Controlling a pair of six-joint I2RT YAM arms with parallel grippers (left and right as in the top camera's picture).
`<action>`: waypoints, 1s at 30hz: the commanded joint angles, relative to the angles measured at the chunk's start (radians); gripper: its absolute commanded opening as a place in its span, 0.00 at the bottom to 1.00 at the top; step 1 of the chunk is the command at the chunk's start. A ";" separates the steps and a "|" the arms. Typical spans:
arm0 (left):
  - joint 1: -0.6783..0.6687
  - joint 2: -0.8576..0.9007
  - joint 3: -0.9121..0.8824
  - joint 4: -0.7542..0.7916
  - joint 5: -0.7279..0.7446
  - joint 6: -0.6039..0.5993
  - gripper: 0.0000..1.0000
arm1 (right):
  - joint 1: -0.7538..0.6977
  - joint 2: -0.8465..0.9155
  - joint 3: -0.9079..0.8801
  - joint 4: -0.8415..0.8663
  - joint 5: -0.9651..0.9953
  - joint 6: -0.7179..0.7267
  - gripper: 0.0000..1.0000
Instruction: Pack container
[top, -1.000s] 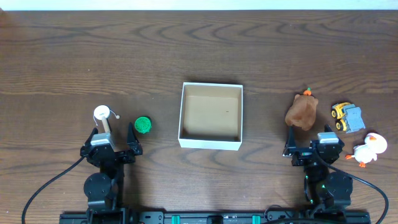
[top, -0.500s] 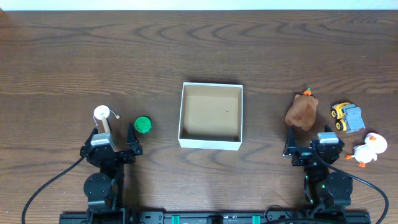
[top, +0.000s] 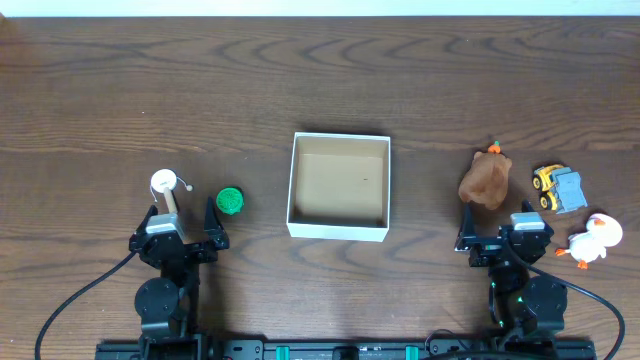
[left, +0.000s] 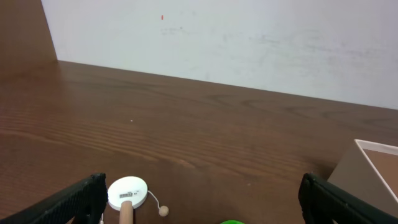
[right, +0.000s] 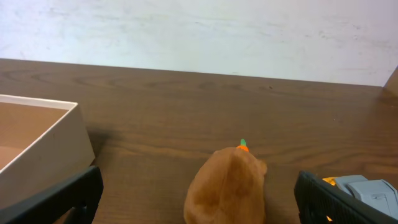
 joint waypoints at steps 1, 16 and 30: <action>0.004 -0.004 -0.015 -0.042 -0.006 0.005 0.98 | 0.001 -0.006 -0.005 0.000 -0.008 -0.011 0.99; 0.004 0.010 0.003 -0.058 -0.008 -0.096 0.98 | 0.001 0.014 0.011 -0.021 -0.017 0.130 0.99; 0.004 0.403 0.567 -0.546 -0.005 -0.121 0.98 | -0.018 0.681 0.646 -0.386 -0.035 0.093 0.99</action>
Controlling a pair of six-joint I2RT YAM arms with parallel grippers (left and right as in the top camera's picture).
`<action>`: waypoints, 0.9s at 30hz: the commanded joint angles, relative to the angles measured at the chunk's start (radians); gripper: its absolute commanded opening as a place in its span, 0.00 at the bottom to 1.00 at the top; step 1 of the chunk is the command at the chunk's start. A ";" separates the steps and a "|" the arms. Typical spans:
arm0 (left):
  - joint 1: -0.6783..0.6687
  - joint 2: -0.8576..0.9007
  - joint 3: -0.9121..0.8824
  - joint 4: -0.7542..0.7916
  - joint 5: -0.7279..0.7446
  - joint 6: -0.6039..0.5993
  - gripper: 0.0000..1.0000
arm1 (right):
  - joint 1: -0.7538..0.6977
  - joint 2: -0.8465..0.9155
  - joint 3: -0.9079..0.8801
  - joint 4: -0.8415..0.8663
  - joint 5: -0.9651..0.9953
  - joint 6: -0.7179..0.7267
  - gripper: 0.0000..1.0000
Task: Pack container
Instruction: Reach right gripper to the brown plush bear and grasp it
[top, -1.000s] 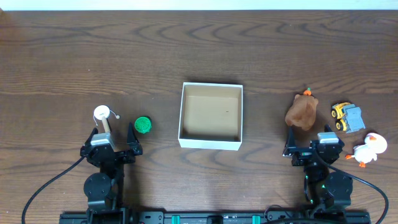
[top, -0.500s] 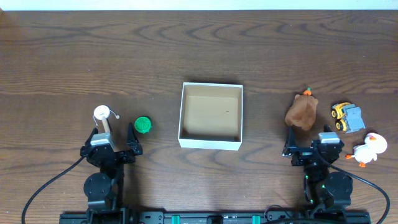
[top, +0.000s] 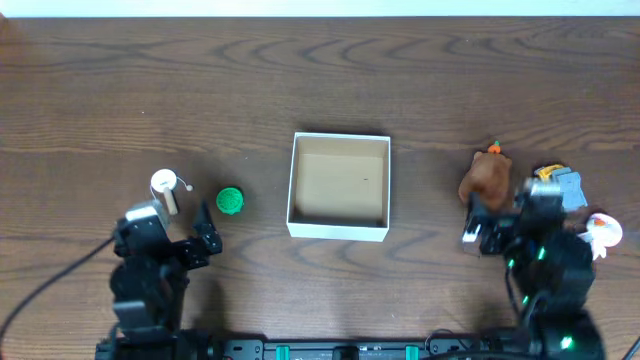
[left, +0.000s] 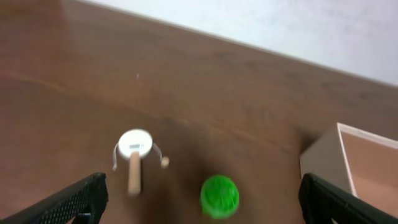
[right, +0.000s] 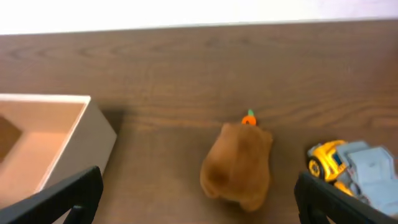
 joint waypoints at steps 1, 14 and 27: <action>0.004 0.145 0.155 -0.121 -0.003 -0.011 0.98 | -0.019 0.248 0.227 -0.114 -0.023 -0.032 0.99; 0.004 0.545 0.417 -0.397 -0.003 -0.010 0.98 | -0.054 0.960 0.816 -0.586 0.051 -0.012 0.99; 0.004 0.589 0.417 -0.406 -0.004 -0.010 0.98 | -0.088 1.276 0.813 -0.515 0.069 0.066 0.99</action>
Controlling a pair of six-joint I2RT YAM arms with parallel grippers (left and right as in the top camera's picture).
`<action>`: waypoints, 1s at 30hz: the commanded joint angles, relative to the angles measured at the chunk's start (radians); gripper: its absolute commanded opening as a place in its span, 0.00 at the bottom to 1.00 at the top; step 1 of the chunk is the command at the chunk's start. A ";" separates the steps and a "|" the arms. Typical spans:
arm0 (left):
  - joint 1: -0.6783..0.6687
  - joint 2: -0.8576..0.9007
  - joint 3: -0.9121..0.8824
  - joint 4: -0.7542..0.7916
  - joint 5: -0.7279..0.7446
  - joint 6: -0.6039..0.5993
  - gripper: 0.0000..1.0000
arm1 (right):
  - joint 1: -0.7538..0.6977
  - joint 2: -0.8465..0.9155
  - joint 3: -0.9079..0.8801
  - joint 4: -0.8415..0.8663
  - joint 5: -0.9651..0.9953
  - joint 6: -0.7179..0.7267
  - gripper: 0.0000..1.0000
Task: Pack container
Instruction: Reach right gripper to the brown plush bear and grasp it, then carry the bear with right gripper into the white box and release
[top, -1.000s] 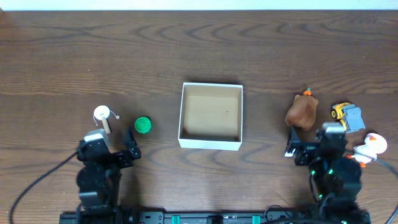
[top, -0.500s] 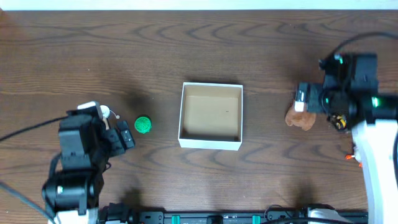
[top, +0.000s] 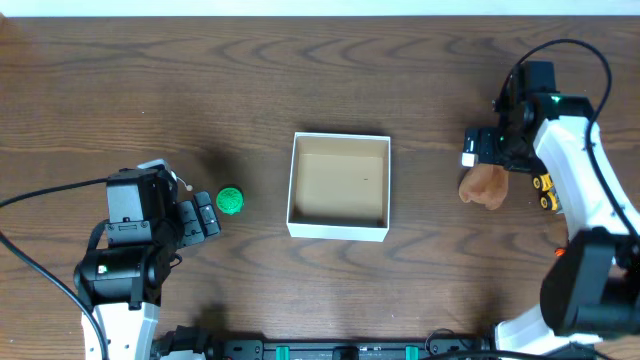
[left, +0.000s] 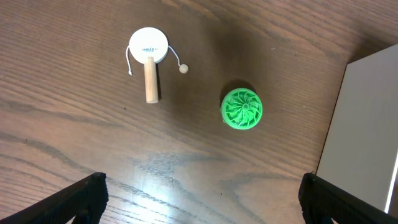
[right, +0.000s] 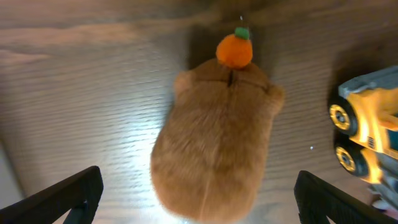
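A white open box sits mid-table, its inside bare. Left of it lie a green ribbed disc and a white drum toy on a wooden stick. My left gripper hangs open above the table just in front of them, nothing between its fingers. Right of the box lies a brown plush with an orange ball at its far end. My right gripper is open straight above the plush, fingers spread wider than it. In the overhead view the plush shows under the right arm.
A yellow and grey toy truck stands just right of the plush, close to the right finger. The box's wall fills the right side of the left wrist view. Dark wooden table all round.
Both arms have risen and their wrists now look straight down. The right arm has reached farther out over the plush. The left hangs over the disc and drum toy. Both grippers stay open.
At first both arms rested low at the front edge, wrists looking level across the table, grippers open. Then both were raised and tilted down toward their objects. Now each looks straight down, left over the disc and drum, right over the plush. No object has moved.
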 joint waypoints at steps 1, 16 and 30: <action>0.004 0.001 0.016 -0.005 -0.004 -0.010 0.98 | -0.009 0.060 0.013 0.002 0.015 0.032 0.99; 0.004 0.001 0.016 -0.005 -0.004 -0.010 0.98 | 0.002 0.043 0.058 -0.034 -0.018 0.054 0.01; 0.004 0.001 0.016 -0.005 -0.004 -0.010 0.98 | 0.407 -0.242 0.209 -0.002 -0.067 -0.349 0.01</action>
